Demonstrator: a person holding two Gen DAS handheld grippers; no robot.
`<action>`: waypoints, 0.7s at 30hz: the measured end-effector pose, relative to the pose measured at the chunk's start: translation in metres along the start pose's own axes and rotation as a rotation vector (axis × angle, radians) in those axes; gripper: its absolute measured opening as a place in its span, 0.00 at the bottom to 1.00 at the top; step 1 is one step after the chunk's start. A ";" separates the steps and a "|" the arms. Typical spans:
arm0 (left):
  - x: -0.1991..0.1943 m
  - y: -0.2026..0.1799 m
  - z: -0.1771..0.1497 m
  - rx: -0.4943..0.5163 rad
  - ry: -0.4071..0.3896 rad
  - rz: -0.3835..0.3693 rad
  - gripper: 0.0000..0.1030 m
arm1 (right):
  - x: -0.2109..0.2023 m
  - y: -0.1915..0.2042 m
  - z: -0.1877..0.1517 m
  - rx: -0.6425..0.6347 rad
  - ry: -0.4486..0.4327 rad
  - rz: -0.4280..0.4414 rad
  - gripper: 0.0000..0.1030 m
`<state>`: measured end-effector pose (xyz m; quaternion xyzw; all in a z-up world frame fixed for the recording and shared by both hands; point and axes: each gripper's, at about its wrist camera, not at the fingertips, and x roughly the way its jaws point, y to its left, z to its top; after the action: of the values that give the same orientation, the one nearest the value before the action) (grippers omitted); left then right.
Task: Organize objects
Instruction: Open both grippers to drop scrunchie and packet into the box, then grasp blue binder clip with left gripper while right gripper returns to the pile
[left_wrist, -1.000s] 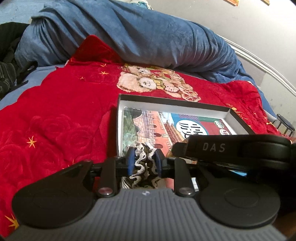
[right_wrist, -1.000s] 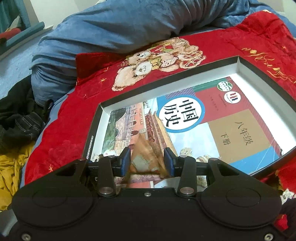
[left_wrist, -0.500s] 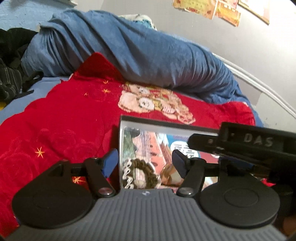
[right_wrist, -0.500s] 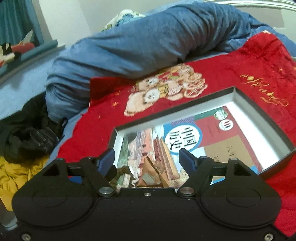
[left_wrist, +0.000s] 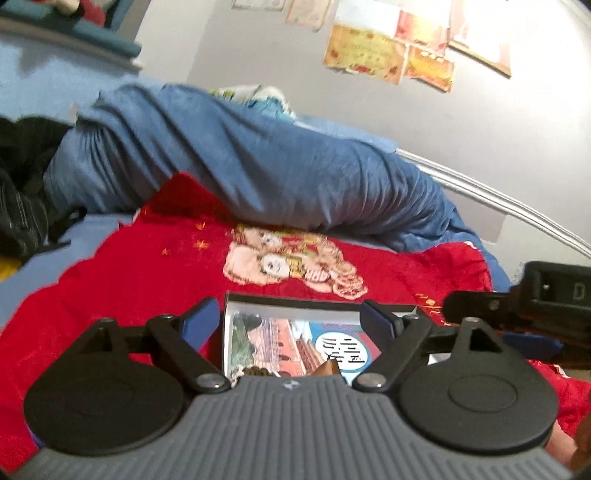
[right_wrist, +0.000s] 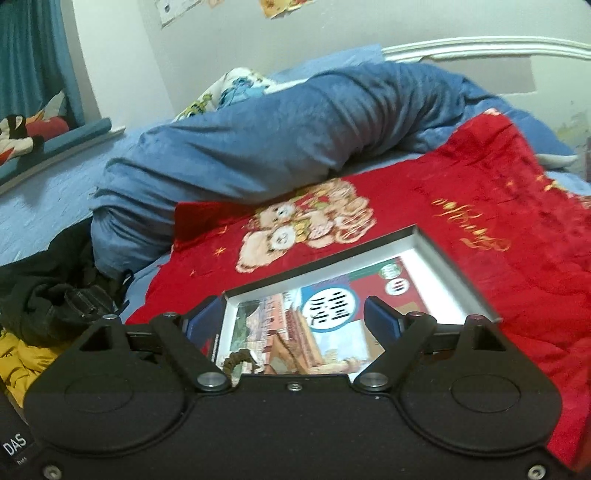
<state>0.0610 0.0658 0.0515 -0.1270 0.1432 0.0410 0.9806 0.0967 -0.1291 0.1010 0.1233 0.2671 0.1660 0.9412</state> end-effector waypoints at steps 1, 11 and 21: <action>-0.004 0.000 -0.001 0.009 -0.003 0.001 0.91 | -0.007 -0.002 0.000 -0.002 -0.008 -0.007 0.88; -0.034 -0.007 -0.030 0.062 0.131 -0.037 0.95 | -0.042 -0.027 -0.045 0.044 -0.044 -0.006 0.90; -0.015 -0.027 -0.073 0.057 0.325 -0.081 0.95 | -0.027 -0.046 -0.076 0.056 0.028 0.037 0.90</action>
<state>0.0296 0.0204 -0.0055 -0.1098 0.2957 -0.0236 0.9487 0.0450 -0.1708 0.0358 0.1523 0.2827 0.1775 0.9303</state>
